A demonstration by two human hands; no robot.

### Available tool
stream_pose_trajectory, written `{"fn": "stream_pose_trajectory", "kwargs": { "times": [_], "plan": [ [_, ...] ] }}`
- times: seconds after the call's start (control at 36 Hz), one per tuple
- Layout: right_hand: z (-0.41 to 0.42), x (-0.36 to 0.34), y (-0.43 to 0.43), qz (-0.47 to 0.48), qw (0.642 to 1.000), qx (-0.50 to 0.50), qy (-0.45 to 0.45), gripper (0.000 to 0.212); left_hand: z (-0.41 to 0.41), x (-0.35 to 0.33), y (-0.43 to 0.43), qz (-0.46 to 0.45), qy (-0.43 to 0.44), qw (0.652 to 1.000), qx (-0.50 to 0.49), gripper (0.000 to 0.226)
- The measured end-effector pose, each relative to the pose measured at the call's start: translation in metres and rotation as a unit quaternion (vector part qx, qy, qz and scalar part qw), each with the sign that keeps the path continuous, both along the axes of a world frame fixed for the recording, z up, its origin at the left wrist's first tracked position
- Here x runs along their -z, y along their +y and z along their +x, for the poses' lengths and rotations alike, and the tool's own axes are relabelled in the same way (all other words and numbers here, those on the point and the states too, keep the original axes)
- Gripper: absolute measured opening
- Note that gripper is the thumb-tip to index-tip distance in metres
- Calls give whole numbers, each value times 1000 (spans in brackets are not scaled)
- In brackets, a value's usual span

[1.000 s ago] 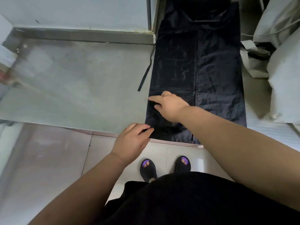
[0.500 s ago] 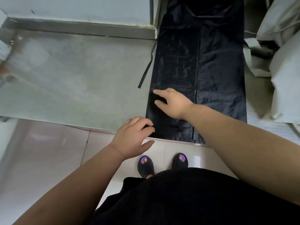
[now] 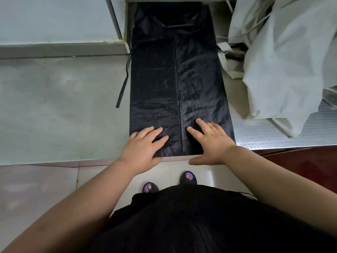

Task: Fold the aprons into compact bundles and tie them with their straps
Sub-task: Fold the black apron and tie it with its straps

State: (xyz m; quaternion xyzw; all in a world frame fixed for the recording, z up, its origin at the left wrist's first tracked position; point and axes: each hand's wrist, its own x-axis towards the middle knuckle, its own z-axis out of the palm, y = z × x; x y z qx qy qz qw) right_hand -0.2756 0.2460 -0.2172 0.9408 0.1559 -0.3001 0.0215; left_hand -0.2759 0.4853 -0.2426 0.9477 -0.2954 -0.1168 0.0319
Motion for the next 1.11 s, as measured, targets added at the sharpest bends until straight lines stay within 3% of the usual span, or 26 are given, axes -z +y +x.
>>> {"fn": "stream_pose_trajectory", "kwargs": {
  "times": [0.08, 0.17, 0.28, 0.42, 0.58, 0.67, 0.83, 0.89, 0.97, 1.06, 1.11],
  "plan": [
    [-3, 2, -3, 0, 999, -31, -22, 90, -1, -9, -2, -18, 10, 1000, 7, 48],
    [0, -3, -5, 39, 998, -41, -28, 69, 6, -21, -7, -45, 76, 995, -41, 38],
    [10, -12, -9, 102, 994, 8, -26, 44, 28, -35, -14, -42, 126, 988, -72, 30],
    [28, -15, -11, 116, 992, 48, -13, 22, 46, -40, -7, -99, 232, 948, -196, 22],
    [55, -17, -10, 30, 997, 65, 13, 29, 59, -34, 0, -88, 200, 946, -239, 21],
    [57, -17, -8, -16, 999, 49, -9, 29, 61, -28, 0, -81, 155, 952, -253, 18],
    [52, -3, -14, -15, 993, 81, -80, 36, 57, -18, -3, -37, 83, 960, -266, 22],
    [46, 6, -20, -5, 985, 65, -161, 39, 53, -16, -4, -14, 8, 973, -230, 30],
    [40, 16, -27, 10, 965, -8, -261, 34, 47, -15, -7, -37, -119, 988, -90, 42],
    [31, 17, -28, 40, 979, -41, -196, 29, 39, -14, -13, -43, -46, 998, -21, 46],
    [26, 9, -25, 64, 992, -6, -108, 55, 33, -11, -16, -49, 37, 995, -74, 39]
  ]
}}
